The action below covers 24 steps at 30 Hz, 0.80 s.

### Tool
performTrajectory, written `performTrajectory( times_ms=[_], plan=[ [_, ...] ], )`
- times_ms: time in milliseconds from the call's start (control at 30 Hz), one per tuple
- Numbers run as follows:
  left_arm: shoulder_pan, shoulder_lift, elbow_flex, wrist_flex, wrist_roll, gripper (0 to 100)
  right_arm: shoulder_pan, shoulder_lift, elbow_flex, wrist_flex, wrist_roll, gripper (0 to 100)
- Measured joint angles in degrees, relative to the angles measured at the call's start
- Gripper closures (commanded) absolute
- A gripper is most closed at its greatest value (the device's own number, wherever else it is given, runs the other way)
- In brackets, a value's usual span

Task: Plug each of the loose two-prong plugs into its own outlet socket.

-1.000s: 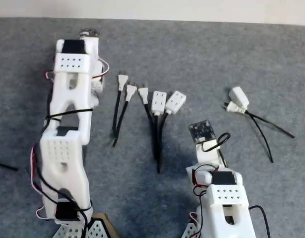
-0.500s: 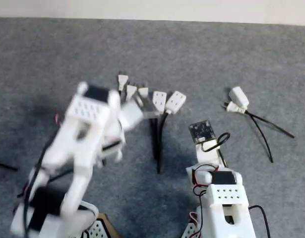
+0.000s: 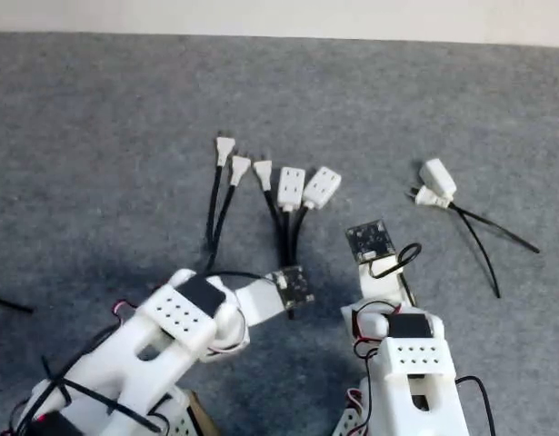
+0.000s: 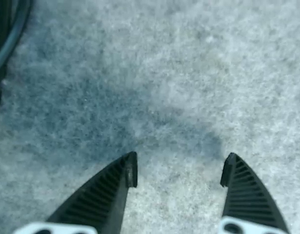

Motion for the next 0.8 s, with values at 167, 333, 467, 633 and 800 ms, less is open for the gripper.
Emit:
performTrajectory(
  times_ms=[167,333,467,633,800],
  plan=[
    [0.44,0.09,-0.7,-0.97,0.7,71,-1.58,0.0,0.0,0.0,0.0,72.8],
    [-1.05,0.09,-4.04,-1.14,0.79,71,-1.85,0.0,0.0,0.0,0.0,72.8],
    [-5.19,0.09,-10.64,1.93,0.79,71,-1.85,0.0,0.0,0.0,0.0,72.8],
    [-10.37,0.09,-22.68,7.47,2.29,71,-1.85,0.0,0.0,0.0,0.0,72.8],
    [-15.82,0.09,-31.56,5.63,18.29,71,-1.93,0.0,0.0,0.0,0.0,72.8]
  ],
)
